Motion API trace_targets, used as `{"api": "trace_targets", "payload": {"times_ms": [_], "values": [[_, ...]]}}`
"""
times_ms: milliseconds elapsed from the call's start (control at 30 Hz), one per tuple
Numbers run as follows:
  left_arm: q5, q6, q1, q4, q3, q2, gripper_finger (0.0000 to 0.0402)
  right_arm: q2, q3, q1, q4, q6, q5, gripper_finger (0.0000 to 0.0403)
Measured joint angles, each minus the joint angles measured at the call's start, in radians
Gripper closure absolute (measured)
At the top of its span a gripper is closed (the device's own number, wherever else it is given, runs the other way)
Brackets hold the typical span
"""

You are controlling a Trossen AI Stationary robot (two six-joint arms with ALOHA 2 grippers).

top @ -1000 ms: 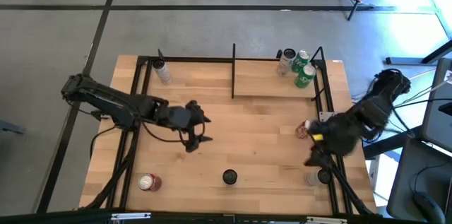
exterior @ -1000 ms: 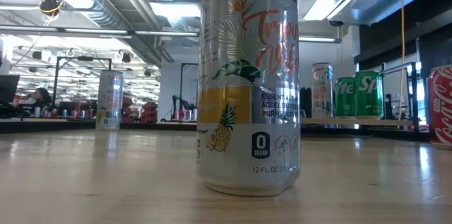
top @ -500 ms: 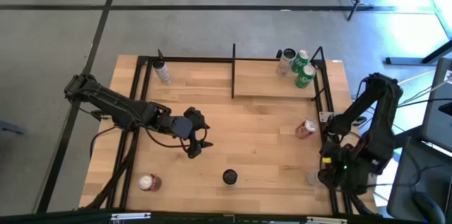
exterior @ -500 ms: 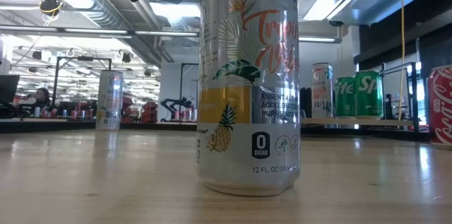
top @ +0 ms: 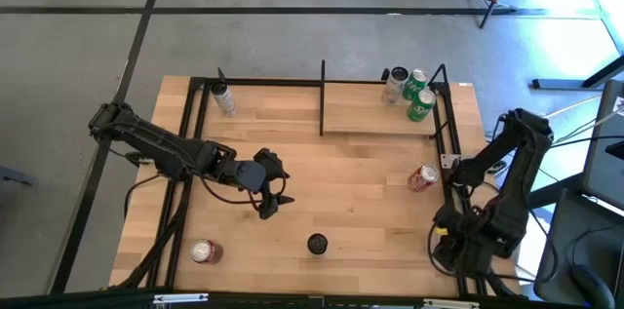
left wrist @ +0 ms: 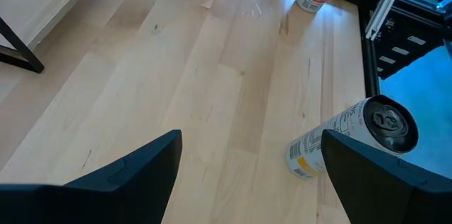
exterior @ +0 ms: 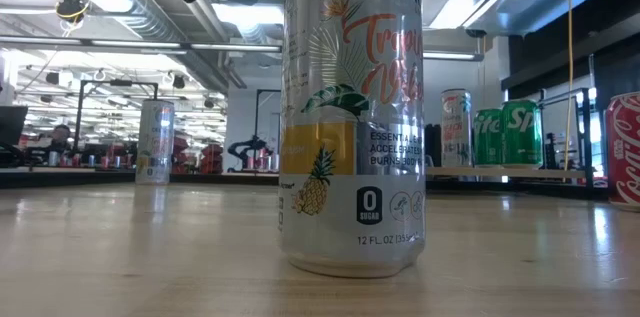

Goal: Place canned beverage on shelf
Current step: Put the white pink soda can on the shelf aligned with the other white pink soda can

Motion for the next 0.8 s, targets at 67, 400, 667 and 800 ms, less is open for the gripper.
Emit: {"api": "trace_targets", "payload": {"times_ms": [67, 400, 667, 800], "values": [[0.000, 0.000, 0.000, 0.000, 0.000, 0.000, 0.0075, 0.014, 0.000, 0.000, 0.005, 0.003, 0.000, 0.0017], [0.042, -0.058, 0.012, -0.002, 0.000, -0.004, 0.0075, 0.057, 0.002, 0.000, 0.033, 0.030, 0.038, 0.0142], [0.088, -0.092, 0.014, -0.052, 0.001, -0.062, 0.0075, 0.064, 0.035, -0.080, 0.072, -0.034, 0.058, 0.0186], [0.114, -0.156, 0.014, -0.144, 0.001, -0.141, 0.0075, 0.061, 0.077, -0.116, 0.062, -0.042, 0.129, 0.0186]]}}
